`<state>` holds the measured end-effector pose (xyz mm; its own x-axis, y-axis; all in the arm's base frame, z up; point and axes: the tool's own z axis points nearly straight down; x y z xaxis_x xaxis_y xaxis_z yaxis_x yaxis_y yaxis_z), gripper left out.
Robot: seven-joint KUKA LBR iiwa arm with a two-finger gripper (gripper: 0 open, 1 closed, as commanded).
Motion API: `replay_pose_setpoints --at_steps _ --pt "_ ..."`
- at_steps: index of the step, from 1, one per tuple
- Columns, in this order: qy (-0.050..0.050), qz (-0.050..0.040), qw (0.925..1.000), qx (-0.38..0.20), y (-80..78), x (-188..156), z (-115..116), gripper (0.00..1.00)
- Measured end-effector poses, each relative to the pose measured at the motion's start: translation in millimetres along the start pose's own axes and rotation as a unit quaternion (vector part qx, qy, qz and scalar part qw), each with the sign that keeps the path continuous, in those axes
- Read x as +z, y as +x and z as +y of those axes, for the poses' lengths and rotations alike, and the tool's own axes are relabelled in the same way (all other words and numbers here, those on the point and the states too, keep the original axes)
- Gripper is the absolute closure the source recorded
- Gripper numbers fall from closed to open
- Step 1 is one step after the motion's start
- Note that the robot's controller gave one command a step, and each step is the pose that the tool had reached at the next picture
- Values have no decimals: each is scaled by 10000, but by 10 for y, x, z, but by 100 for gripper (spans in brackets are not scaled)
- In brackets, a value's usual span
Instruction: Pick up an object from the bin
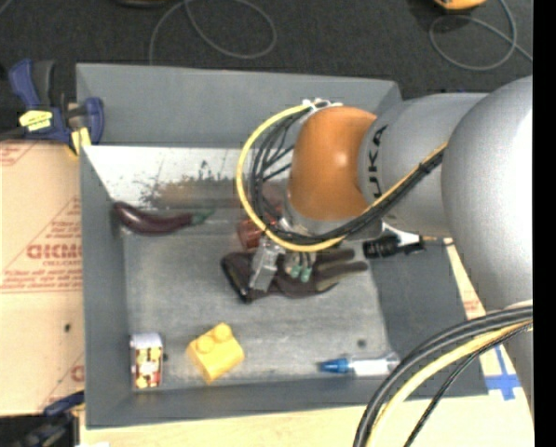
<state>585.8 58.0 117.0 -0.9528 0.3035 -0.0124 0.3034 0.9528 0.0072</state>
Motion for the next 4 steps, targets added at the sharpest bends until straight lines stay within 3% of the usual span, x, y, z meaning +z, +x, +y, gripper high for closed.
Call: replay_pose_setpoints --at_steps 3,4 --pt "-5 -15 10000 -51 -56 14 -54 100" --pt "-2 -3 9946 1042 46 -37 -104 100"
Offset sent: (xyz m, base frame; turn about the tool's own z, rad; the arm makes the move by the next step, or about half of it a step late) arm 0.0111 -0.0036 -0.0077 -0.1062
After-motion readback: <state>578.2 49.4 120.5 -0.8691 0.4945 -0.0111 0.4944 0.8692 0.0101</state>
